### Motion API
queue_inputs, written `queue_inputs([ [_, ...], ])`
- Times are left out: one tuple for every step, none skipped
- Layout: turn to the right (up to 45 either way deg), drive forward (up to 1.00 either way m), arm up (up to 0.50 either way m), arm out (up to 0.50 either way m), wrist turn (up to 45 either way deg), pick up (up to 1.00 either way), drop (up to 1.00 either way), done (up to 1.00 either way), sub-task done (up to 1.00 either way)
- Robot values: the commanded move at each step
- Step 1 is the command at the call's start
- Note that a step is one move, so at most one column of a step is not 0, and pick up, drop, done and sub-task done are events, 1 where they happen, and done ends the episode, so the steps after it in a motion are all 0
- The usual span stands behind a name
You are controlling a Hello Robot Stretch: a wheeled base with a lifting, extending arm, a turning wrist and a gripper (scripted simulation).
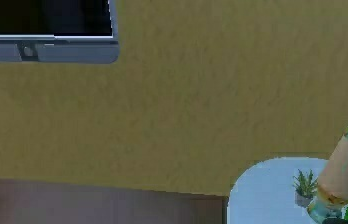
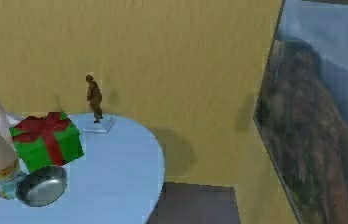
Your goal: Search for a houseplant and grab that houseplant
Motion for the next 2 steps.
queue_inputs([
  [-45.0,0.00,0.00,0.00,0.0,0.00,0.00,0.00,0.00],
  [36.0,0.00,0.00,0.00,0.0,0.00,0.00,0.00,0.00],
])
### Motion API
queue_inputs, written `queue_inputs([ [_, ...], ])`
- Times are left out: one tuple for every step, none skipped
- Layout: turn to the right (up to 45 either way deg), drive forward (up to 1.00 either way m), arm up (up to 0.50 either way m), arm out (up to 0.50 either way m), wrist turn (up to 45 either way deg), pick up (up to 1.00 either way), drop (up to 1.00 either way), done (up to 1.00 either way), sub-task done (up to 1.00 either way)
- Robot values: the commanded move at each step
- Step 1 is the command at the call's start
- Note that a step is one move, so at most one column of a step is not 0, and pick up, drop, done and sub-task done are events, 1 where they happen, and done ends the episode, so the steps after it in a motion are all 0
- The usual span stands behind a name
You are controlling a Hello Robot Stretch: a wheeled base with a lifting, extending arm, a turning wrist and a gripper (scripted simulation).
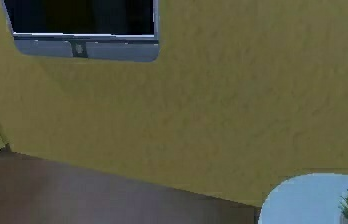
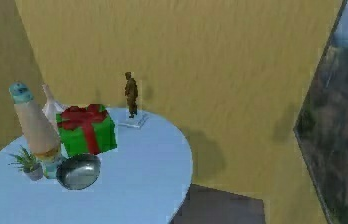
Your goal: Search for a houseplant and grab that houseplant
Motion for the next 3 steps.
queue_inputs([
  [0.0,0.30,0.00,0.00,0.0,0.00,0.00,0.00,0.00],
  [3.0,0.00,0.00,0.00,0.0,0.00,0.00,0.00,0.00],
  [0.0,0.30,0.00,0.00,0.0,0.00,0.00,0.00,0.00],
])
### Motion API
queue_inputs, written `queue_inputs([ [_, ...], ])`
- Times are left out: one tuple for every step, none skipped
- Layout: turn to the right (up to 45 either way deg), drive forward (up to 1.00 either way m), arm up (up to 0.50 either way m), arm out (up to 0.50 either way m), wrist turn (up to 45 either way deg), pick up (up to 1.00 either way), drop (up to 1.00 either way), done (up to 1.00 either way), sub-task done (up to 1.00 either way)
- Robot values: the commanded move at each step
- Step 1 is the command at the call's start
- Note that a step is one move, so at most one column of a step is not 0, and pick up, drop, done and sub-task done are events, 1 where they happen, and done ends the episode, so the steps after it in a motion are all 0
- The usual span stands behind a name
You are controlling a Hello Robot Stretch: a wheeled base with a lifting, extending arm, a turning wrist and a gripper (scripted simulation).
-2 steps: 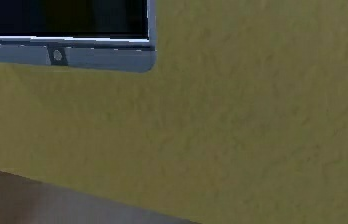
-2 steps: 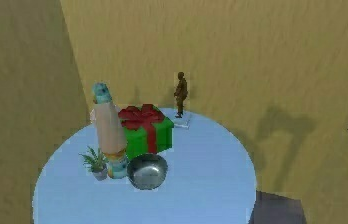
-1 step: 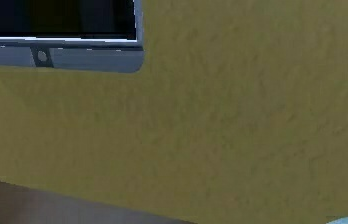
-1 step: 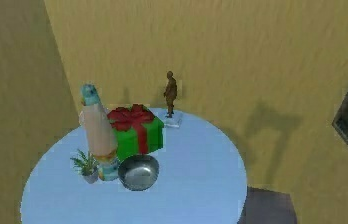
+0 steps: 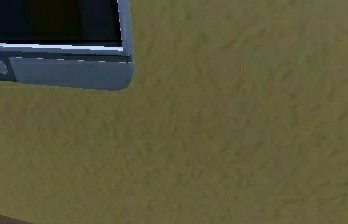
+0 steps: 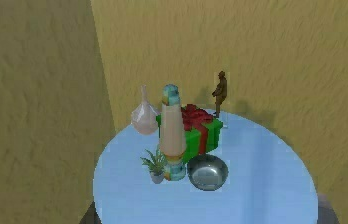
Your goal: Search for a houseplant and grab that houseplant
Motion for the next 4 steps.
queue_inputs([
  [0.0,0.00,0.50,0.00,0.0,0.00,0.00,0.00,0.00],
  [0.0,0.00,0.30,0.00,0.0,0.00,0.00,0.00,0.00],
  [0.0,0.00,0.00,0.30,0.0,0.00,0.00,0.00,0.00],
  [0.0,0.00,0.00,0.00,45.0,0.00,0.00,0.00,0.00],
])
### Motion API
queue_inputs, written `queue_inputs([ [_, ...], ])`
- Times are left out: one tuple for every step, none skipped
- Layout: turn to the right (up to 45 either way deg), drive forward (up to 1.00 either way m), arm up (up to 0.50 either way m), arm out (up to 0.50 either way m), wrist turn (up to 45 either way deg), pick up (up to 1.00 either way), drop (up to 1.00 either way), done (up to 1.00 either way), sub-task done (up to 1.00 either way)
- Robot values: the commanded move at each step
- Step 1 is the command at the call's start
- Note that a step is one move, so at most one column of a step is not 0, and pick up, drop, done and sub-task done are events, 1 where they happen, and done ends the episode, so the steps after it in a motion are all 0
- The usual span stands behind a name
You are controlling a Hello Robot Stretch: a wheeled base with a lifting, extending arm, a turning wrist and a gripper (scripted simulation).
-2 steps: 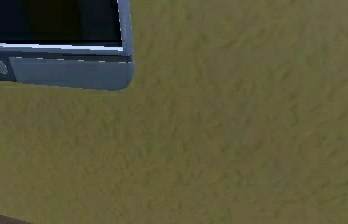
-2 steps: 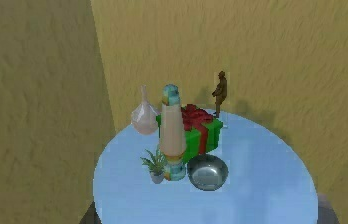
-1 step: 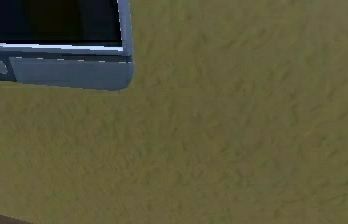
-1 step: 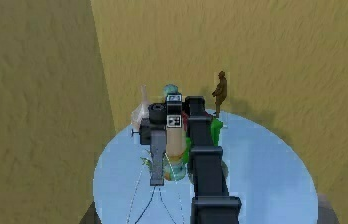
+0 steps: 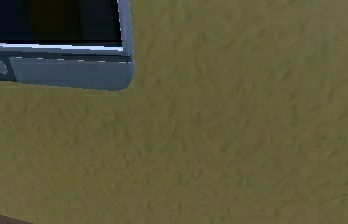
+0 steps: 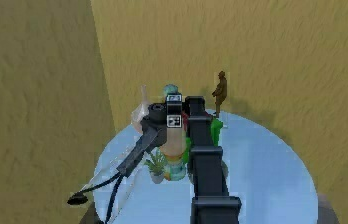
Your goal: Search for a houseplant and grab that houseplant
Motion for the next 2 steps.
queue_inputs([
  [0.0,0.00,0.00,0.00,45.0,0.00,0.00,0.00,0.00],
  [0.0,0.00,0.00,0.00,45.0,0.00,0.00,0.00,0.00],
])
